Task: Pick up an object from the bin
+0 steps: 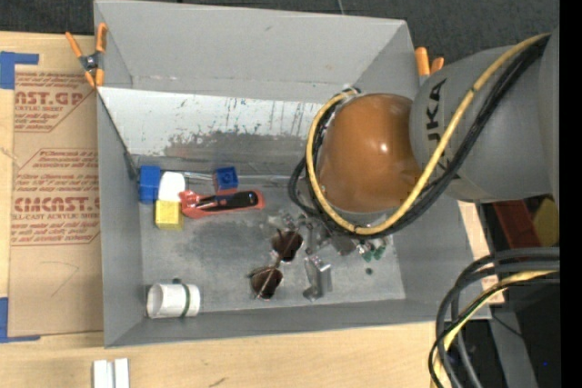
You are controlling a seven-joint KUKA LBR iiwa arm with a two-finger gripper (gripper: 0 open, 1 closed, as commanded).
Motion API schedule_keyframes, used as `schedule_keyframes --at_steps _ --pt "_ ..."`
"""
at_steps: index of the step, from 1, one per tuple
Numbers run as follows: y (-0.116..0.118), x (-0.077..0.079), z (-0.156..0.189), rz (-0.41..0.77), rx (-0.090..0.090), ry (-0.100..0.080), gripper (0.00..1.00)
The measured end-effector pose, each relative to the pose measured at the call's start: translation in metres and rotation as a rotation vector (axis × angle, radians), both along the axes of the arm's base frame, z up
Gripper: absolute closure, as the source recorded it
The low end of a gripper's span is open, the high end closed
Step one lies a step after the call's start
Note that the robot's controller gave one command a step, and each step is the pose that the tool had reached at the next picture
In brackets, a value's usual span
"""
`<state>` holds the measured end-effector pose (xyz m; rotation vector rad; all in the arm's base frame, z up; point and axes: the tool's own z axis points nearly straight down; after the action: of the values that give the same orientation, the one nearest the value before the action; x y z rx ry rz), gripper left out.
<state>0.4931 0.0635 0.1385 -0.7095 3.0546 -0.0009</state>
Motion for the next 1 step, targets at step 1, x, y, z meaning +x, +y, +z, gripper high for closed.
schedule_keyframes --at_steps 1 --pt "0.0053 0.0103 -0.0598 0.203 0.0 0.002 0.0"
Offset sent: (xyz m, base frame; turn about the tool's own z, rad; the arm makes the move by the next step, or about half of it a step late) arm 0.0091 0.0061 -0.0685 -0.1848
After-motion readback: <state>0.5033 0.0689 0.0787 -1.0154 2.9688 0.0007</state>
